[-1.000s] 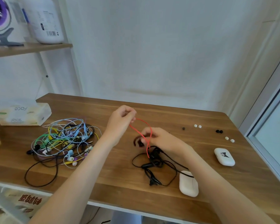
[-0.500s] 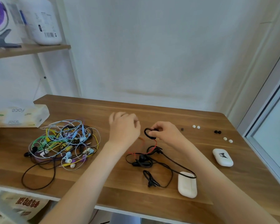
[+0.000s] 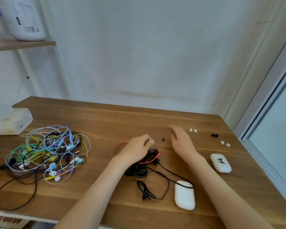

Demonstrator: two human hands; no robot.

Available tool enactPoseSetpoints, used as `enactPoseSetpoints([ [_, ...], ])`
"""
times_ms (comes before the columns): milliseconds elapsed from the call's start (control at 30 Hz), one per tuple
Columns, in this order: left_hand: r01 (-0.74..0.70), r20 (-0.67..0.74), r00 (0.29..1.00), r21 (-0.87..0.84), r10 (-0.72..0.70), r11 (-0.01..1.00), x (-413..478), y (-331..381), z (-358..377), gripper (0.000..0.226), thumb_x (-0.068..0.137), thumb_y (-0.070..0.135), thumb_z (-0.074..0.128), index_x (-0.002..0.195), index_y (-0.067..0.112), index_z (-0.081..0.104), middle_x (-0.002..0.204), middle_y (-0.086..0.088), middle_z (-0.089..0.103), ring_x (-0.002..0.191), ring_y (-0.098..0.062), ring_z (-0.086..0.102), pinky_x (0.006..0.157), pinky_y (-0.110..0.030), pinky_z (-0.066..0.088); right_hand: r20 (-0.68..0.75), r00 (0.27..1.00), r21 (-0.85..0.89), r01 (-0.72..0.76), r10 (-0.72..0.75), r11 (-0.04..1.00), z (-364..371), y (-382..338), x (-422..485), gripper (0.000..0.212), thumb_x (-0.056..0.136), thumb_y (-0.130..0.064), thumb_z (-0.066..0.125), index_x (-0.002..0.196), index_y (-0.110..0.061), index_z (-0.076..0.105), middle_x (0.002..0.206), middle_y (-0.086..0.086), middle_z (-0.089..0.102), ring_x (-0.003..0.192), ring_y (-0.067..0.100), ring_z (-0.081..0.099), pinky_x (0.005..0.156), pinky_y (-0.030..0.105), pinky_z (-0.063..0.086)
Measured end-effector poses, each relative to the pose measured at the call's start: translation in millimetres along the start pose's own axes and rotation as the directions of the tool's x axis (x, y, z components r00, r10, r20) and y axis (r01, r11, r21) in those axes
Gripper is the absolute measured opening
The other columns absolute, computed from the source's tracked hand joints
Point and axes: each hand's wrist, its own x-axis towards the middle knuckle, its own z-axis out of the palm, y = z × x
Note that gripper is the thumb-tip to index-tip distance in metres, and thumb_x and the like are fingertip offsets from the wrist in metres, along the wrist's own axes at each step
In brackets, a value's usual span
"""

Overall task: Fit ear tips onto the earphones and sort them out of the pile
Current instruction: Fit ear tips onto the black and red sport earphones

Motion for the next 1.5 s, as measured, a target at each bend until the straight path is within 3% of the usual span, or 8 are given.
enactPoseSetpoints([
  [67, -0.056, -0.019, 0.998, -0.038, 0.056, 0.998, 0, -3, 6, 0.030, 0.098, 0.049, 0.040, 0.095, 0.025, 0.057, 0.090, 0.008, 0.063, 0.085, -0.010, 0.059, 0.073, -0.030, 0.046, 0.049, 0.999, -0.202, 0.010, 0.000, 0.979, 7, 19, -2, 0.036, 0.100, -0.010, 0.038, 0.133, -0.017, 0.053, 0.134, 0.003, 0.051, 0.123, 0.020, 0.040, 0.106, 0.031, 0.032],
  [267, -0.164, 0.104, 0.981, -0.018, 0.165, 0.986, 2, -12, 2, 0.024, 0.084, 0.054, 0.062, 0.095, 0.032, 0.062, 0.090, 0.016, 0.063, 0.084, 0.003, 0.056, 0.073, -0.018, 0.043, 0.072, 0.977, -0.331, 0.211, -0.199, 0.920, 17, 20, -4, 0.049, 0.097, -0.003, 0.036, 0.142, -0.023, 0.042, 0.136, 0.000, 0.051, 0.119, 0.021, 0.041, 0.099, 0.031, 0.032],
  [400, -0.115, -0.069, 0.991, -0.010, 0.114, 0.993, 6, -15, 5, 0.029, 0.092, 0.051, 0.051, 0.082, 0.025, 0.063, 0.084, 0.012, 0.061, 0.081, -0.001, 0.055, 0.067, -0.021, 0.038, 0.132, 0.956, -0.345, 0.292, -0.262, 0.892, 16, 18, -3, 0.040, 0.098, -0.005, 0.038, 0.132, -0.022, 0.053, 0.130, -0.001, 0.054, 0.118, 0.017, 0.043, 0.100, 0.028, 0.035],
  [567, -0.081, -0.308, 0.947, 0.036, 0.088, 0.996, 8, -21, 9, 0.052, 0.099, 0.049, 0.034, 0.065, 0.011, 0.048, 0.061, -0.007, 0.050, 0.062, -0.020, 0.052, 0.059, -0.034, 0.034, -0.015, 0.979, -0.103, 0.198, -0.201, 0.975, 17, 12, -7, 0.017, 0.098, -0.016, 0.048, 0.108, -0.018, 0.062, 0.104, -0.007, 0.057, 0.102, 0.011, 0.049, 0.091, 0.024, 0.042],
  [833, -0.101, -0.255, 0.967, -0.449, -0.019, 0.888, 7, -15, 7, 0.042, 0.101, 0.043, 0.028, 0.088, 0.023, 0.062, 0.056, 0.012, 0.053, 0.061, -0.005, 0.051, 0.068, -0.024, 0.039, -0.037, 0.994, 0.488, 0.109, -0.104, 0.866, 24, -27, -25, 0.012, 0.093, -0.010, 0.058, 0.099, -0.019, 0.058, 0.088, -0.009, 0.062, 0.080, -0.002, 0.056, 0.074, 0.013, 0.044],
  [1033, 0.047, -0.017, 0.998, -0.562, -0.068, 0.826, 3, -6, 1, 0.029, 0.101, 0.041, 0.038, 0.098, 0.025, 0.062, 0.074, 0.006, 0.051, 0.078, -0.007, 0.050, 0.079, -0.024, 0.034, -0.191, 0.953, 0.426, 0.296, -0.235, 0.855, 19, -31, -31, 0.026, 0.092, -0.009, 0.057, 0.092, -0.035, 0.053, 0.103, -0.013, 0.060, 0.087, 0.005, 0.056, 0.078, 0.013, 0.044],
  [1267, 0.026, 0.002, 1.000, -0.545, -0.029, 0.838, 2, -10, 1, 0.019, 0.098, 0.033, 0.050, 0.110, 0.030, 0.064, 0.109, 0.008, 0.065, 0.105, -0.006, 0.058, 0.089, -0.023, 0.043, -0.113, 0.969, 0.514, 0.246, -0.220, 0.821, 20, -30, -33, 0.013, 0.097, -0.006, 0.049, 0.097, -0.018, 0.054, 0.094, -0.006, 0.063, 0.088, 0.003, 0.060, 0.077, 0.011, 0.044],
  [1500, 0.033, -0.055, 0.994, -0.658, -0.092, 0.752, 4, -9, 2, 0.013, 0.093, 0.010, 0.053, 0.100, 0.007, 0.064, 0.078, -0.001, 0.068, 0.071, -0.006, 0.062, 0.062, -0.011, 0.045, -0.051, 0.975, 0.433, 0.218, -0.218, 0.875, 21, -28, -32, 0.016, 0.097, -0.010, 0.051, 0.095, -0.026, 0.051, 0.085, -0.006, 0.059, 0.073, 0.003, 0.054, 0.064, 0.015, 0.044],
])
